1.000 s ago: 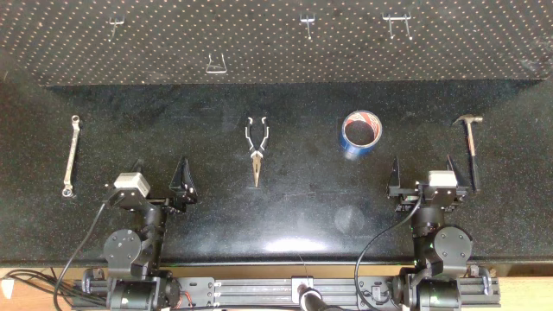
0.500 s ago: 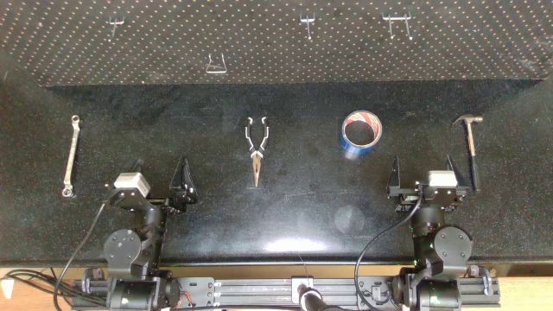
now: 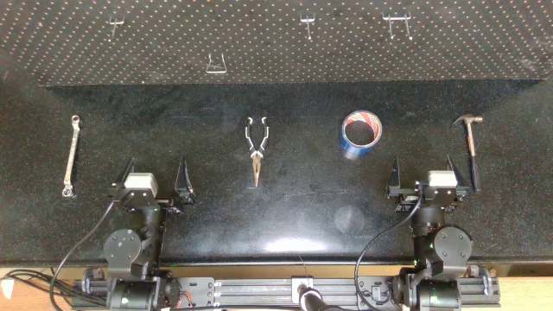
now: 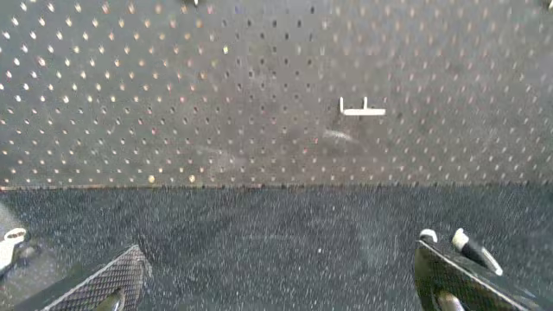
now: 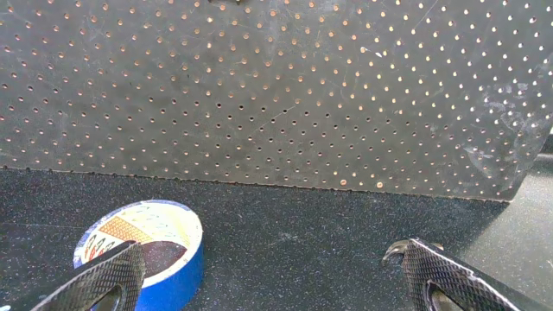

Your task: Place Tools Onto Pegboard

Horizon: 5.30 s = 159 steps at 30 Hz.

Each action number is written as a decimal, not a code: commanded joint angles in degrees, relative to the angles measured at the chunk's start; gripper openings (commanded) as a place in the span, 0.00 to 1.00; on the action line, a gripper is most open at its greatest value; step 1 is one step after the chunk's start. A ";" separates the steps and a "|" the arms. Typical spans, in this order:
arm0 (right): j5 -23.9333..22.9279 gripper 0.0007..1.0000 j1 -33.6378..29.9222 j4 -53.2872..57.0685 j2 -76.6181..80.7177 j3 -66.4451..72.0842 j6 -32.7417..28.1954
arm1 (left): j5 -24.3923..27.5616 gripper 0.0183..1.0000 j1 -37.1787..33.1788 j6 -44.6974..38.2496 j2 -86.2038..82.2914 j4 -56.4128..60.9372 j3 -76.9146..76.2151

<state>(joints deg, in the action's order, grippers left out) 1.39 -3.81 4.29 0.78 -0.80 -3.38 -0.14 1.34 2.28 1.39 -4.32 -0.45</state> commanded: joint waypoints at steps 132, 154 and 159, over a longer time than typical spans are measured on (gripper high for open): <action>-0.37 0.97 -0.24 -0.15 -0.72 0.57 -0.57 | 5.79 0.01 -12.20 0.28 66.60 9.73 -37.81; -0.37 0.97 -0.24 -0.15 -0.72 0.57 -0.57 | 6.36 0.01 -12.20 0.94 65.75 10.12 -37.81; -0.37 0.98 -0.24 -0.15 -0.72 0.57 -0.57 | 5.77 0.01 -12.20 0.92 66.29 10.84 -37.81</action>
<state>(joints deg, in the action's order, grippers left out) 1.37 -3.81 4.05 0.47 -0.58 -3.60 6.44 -10.87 2.74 67.66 5.43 -36.60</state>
